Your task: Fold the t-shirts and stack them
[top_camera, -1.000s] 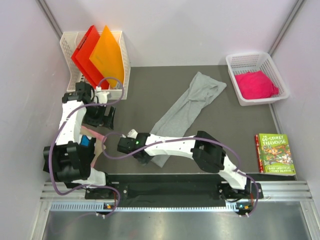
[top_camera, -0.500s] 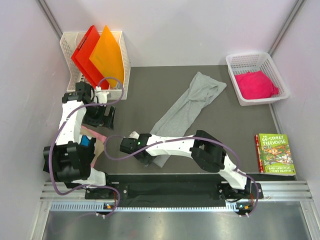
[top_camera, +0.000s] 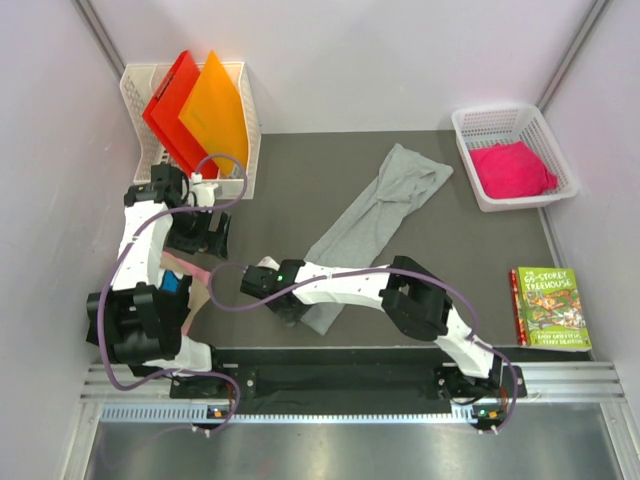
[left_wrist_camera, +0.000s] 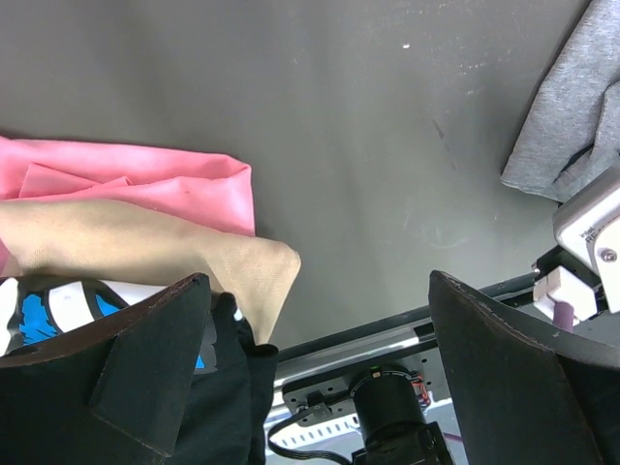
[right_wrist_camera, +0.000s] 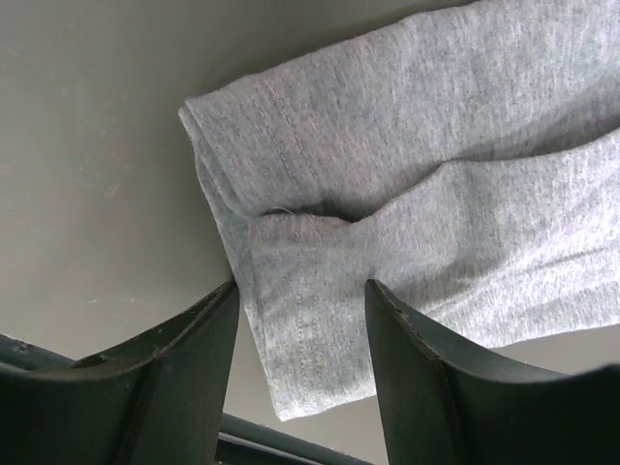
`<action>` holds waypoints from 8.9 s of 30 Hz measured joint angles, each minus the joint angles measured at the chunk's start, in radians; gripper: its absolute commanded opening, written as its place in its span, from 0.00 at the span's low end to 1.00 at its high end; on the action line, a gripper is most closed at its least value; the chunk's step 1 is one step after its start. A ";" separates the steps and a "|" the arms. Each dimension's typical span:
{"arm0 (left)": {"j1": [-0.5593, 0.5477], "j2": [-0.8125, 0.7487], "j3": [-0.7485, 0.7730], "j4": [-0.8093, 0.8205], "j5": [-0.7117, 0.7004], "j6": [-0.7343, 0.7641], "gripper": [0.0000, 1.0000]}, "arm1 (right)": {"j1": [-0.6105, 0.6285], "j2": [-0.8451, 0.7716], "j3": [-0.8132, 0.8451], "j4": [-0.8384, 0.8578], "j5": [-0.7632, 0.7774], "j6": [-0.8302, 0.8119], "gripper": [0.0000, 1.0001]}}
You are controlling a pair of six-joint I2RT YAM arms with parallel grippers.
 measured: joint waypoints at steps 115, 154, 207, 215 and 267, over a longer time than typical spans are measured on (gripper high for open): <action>0.023 0.058 0.134 -0.093 0.057 0.078 0.99 | -0.505 0.001 0.179 -0.114 0.179 -0.205 0.70; 0.023 0.057 0.089 -0.098 0.044 0.048 0.99 | 0.069 -0.050 -0.042 -0.150 0.349 0.028 0.55; 0.023 0.100 0.163 -0.099 0.046 0.063 0.99 | -0.041 -0.003 -0.085 -0.007 0.232 -0.034 0.00; 0.023 0.100 0.163 -0.100 0.049 0.064 0.99 | -0.061 -0.011 -0.066 -0.037 0.186 -0.016 0.00; 0.023 0.136 0.232 -0.125 0.057 0.069 0.99 | -0.303 -0.215 0.044 -0.174 0.153 -0.157 0.00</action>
